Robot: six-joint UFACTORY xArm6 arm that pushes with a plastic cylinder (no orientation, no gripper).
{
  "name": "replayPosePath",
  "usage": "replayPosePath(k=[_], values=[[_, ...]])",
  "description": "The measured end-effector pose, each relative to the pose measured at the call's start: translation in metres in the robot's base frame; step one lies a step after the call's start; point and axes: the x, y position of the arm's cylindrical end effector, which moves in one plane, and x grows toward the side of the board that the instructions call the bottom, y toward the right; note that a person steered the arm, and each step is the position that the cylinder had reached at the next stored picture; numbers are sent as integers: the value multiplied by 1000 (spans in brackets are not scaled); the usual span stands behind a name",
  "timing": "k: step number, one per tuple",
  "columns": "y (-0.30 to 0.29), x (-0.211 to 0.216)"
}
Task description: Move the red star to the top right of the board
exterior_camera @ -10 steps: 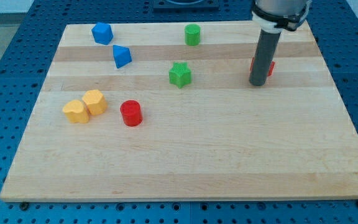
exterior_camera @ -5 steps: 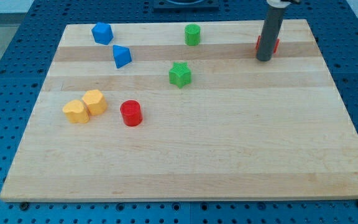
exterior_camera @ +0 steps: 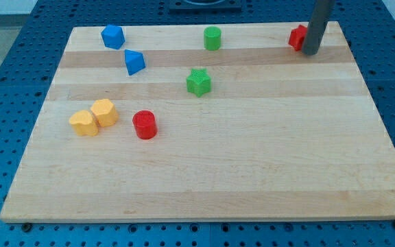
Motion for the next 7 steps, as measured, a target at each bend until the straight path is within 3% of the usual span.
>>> replayPosePath(k=[6, 7], values=[[0, -11], [0, 20]])
